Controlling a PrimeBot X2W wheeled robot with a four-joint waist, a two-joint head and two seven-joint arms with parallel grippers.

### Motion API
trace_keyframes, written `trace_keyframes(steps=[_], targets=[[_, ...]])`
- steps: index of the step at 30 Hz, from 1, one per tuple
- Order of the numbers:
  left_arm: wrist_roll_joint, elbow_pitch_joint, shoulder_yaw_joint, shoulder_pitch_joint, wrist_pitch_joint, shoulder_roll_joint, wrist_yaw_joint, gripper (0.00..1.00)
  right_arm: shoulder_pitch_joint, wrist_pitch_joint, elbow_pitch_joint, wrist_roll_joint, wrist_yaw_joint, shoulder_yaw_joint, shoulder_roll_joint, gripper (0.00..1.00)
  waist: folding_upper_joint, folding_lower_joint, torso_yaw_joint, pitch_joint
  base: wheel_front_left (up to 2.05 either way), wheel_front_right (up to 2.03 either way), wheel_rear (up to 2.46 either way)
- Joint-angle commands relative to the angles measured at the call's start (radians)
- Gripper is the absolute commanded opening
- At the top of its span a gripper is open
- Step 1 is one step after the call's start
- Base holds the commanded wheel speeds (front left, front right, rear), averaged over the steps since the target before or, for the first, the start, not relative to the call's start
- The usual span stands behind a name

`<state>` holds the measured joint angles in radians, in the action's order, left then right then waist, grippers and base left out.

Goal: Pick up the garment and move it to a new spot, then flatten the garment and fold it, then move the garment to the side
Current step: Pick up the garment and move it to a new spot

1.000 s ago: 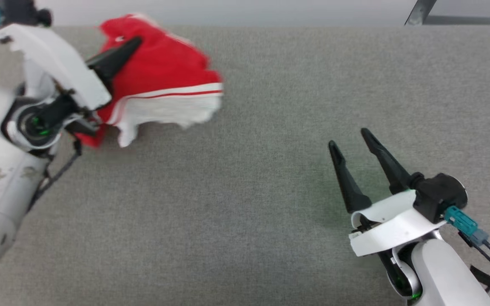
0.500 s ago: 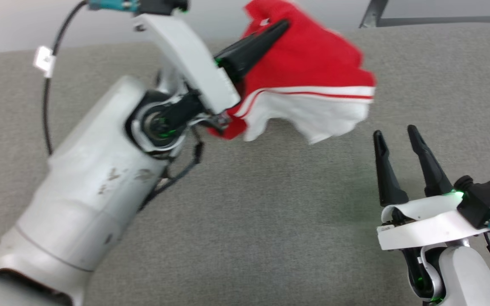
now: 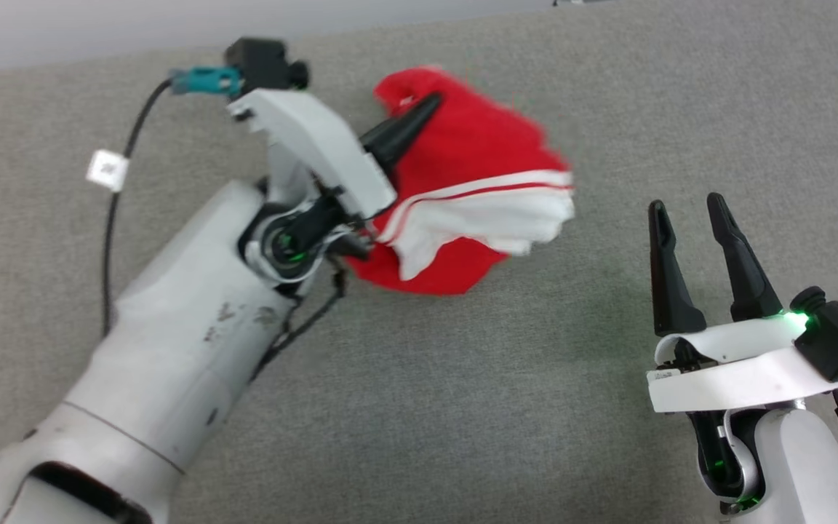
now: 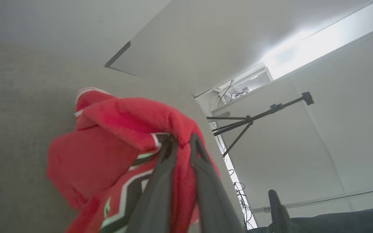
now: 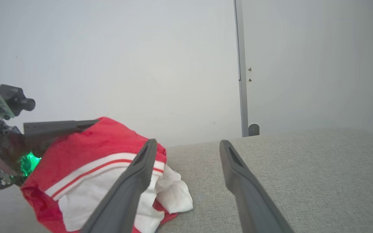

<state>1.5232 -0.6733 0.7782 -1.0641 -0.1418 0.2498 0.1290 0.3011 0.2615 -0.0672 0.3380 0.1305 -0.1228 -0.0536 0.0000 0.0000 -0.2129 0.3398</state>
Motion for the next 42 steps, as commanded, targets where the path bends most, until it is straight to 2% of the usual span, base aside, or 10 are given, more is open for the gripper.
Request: trace_keyframes(steps=[1, 11, 15, 19, 27, 30, 31, 32, 33, 42], targets=[[-0.014, -0.021, 0.007, -0.007, 0.006, 0.009, 0.003, 0.00, 0.009, 0.005, 0.002, 0.005, 0.000, -0.001, 0.003, 1.00, 0.0000, 0.0000, -0.020, 0.019, 0.00, 0.00, 0.00], [-0.200, -0.127, 0.187, -0.051, -0.017, 0.080, 0.003, 0.00, 0.006, 0.005, 0.009, 0.025, 0.000, -0.001, 0.004, 1.00, 0.0000, 0.0000, -0.026, 0.032, 0.00, 0.00, 0.00], [-0.328, -0.150, 0.352, -0.081, -0.058, 0.097, 0.003, 0.00, 0.020, 0.005, 0.014, 0.033, 0.000, -0.010, 0.004, 1.00, 0.0000, 0.0000, -0.027, 0.049, 0.00, 0.00, 0.00], [-0.354, -0.174, 0.447, -0.095, -0.113, 0.104, 0.000, 0.00, 0.027, 0.005, 0.017, 0.037, 0.000, -0.020, 0.004, 1.00, 0.0000, 0.0000, -0.032, 0.062, 0.00, 0.00, 0.00], [-0.303, -0.165, 0.477, -0.118, -0.071, 0.114, 0.000, 0.00, 0.021, 0.005, 0.008, 0.032, 0.000, -0.013, 0.004, 1.00, 0.0000, 0.0000, -0.025, 0.054, 0.00, 0.00, 0.00], [-0.274, -0.147, 0.475, -0.126, -0.037, 0.110, 0.001, 0.24, 0.017, 0.005, -0.001, 0.015, 0.000, -0.012, 0.004, 1.00, 0.0000, 0.0000, -0.010, 0.031, 0.00, 0.00, 0.00], [-0.263, -0.138, 0.476, -0.129, -0.024, 0.110, 0.001, 0.42, 0.015, 0.005, -0.004, 0.009, 0.000, -0.012, 0.003, 1.00, 0.0000, 0.0000, -0.003, 0.020, 0.00, 0.00, 0.00], [-0.255, -0.128, 0.475, -0.133, -0.006, 0.109, 0.001, 0.84, 0.012, 0.005, -0.008, 0.002, 0.000, -0.012, 0.003, 1.00, 0.0000, 0.0000, 0.004, 0.009, 0.00, 0.00, 0.00], [-0.244, -0.119, 0.475, -0.134, 0.010, 0.109, 0.001, 1.00, 0.010, 0.005, -0.012, -0.006, 0.000, -0.015, 0.004, 1.00, 0.0000, 0.0000, 0.011, -0.004, 0.00, 0.00, 0.00], [-0.153, 0.001, 0.460, -0.048, 0.221, 0.154, 0.001, 1.00, -0.053, 0.005, -0.073, -0.047, 0.000, -0.018, -0.055, 1.00, 0.0000, 0.0000, 0.089, -0.150, 0.00, 0.00, 0.00]])
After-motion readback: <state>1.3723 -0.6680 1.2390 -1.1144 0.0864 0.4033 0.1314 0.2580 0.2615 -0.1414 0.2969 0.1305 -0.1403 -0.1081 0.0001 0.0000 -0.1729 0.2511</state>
